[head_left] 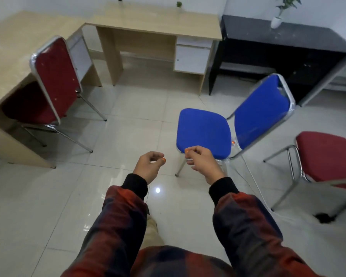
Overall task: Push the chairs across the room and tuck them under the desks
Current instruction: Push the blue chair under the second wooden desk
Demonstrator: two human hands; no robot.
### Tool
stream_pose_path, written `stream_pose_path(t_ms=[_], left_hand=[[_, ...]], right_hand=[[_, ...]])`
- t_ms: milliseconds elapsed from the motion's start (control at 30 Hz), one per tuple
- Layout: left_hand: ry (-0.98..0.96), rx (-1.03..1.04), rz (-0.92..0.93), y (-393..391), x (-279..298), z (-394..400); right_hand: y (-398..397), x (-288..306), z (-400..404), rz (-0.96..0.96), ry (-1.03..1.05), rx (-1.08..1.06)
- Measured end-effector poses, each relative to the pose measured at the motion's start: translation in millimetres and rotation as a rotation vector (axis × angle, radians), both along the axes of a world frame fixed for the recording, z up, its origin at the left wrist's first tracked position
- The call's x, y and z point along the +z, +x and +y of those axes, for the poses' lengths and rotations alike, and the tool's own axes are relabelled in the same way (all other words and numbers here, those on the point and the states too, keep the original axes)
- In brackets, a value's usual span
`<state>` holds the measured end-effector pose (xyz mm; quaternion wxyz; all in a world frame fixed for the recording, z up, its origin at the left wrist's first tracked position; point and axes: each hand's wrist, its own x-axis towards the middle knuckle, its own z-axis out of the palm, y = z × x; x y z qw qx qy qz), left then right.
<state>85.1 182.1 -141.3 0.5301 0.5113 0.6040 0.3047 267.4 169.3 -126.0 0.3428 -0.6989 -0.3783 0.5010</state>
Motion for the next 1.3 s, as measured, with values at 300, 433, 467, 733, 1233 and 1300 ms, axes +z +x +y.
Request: stream_pose_path(t_ms=[300,433,467,733,1233,1300], left_hand=[[0.047,-0.213,0.056,50.0,11.9,-39.1],[0.083,-0.299,0.058,75.5,19.4,-31.6],[0.088,-0.327,0.050,85.6,21.1,-29.2],[0.077,-0.585,0.069,152.9,18.3,-37.4],[0.085,-0.748,0.072,266.0,5.8,-53.8],[0.088,-0.771,0.083,295.5,7.3,-58.4]], right_hand=[[44.8,-0.8,-76.4,0.015,0.016,-0.189],[61.2,5.2,-84.4,0.007,0.042,-0.298],[67.5,8.3,-87.4,0.003,0.050,-0.337],[105.6,5.6,-129.4,0.009,0.065,-0.572],[211.1,0.3,-158.8,0.041,0.044,-0.676],[239.4,0.1,-163.3,0.049,0.036,-0.688]])
